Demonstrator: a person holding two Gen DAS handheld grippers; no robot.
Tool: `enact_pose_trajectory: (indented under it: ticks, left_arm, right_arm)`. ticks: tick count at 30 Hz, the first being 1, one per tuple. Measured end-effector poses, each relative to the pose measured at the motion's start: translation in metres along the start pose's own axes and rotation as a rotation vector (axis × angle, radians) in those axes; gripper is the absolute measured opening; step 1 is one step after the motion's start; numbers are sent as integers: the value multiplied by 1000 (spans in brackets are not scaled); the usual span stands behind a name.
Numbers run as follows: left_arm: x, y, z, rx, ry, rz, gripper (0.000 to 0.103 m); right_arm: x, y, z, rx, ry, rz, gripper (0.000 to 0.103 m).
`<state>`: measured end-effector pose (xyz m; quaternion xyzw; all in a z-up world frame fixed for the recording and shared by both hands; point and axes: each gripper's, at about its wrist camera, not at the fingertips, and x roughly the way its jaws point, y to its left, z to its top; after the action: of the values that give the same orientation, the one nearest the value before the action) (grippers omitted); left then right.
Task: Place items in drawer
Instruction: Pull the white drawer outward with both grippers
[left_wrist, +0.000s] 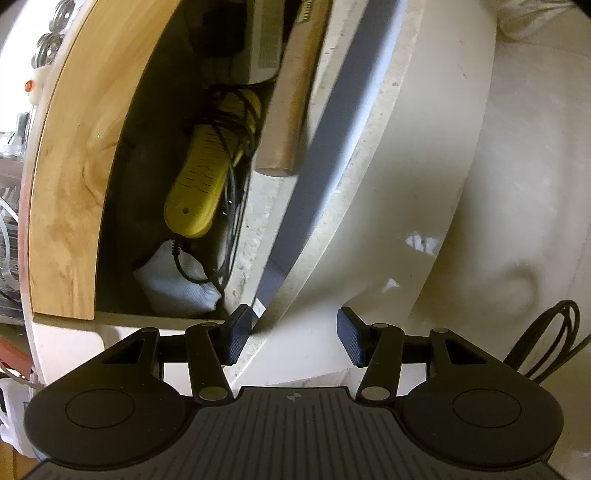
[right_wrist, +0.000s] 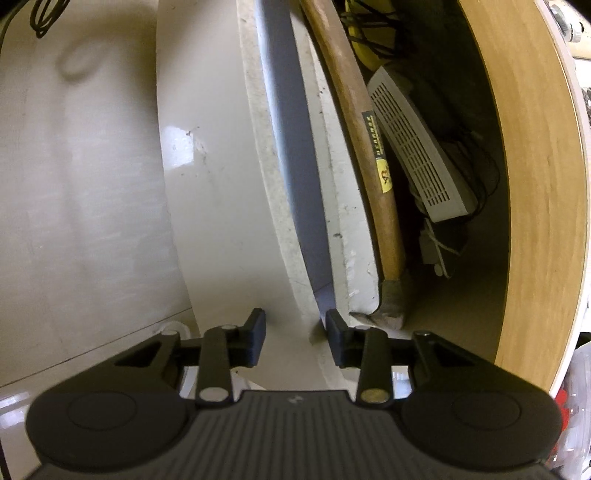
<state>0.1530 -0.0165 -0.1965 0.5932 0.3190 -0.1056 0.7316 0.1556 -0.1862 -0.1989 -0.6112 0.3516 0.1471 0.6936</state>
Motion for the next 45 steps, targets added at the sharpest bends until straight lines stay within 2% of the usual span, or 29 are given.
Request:
enact_pose_trajectory:
  ticks: [11, 18, 21, 27, 33, 38, 45]
  left_arm:
    - [-18, -15, 2, 39, 12, -48, 50]
    - [-28, -21, 1, 63, 23, -117, 50]
    - [-46, -29, -7, 72, 33, -141, 50]
    - [-55, -28, -10, 36, 58, -188, 50]
    - [-63, -36, -14, 68, 67, -201, 50]
    - [-66, -33, -14, 48, 79, -234, 51]
    - [-62, -41, -10, 31, 89, -229, 51]
  right_arm:
    - [-19, 1, -4, -4, 17, 79, 34]
    - [-39, 13, -16, -15, 27, 153, 33]
    - [-45, 15, -19, -18, 30, 193, 33]
    - [-59, 19, -21, -25, 34, 253, 33]
    - [-65, 20, -23, -30, 38, 306, 33]
    - [-72, 23, -25, -42, 39, 337, 33]
    - [-77, 26, -25, -50, 39, 349, 33]
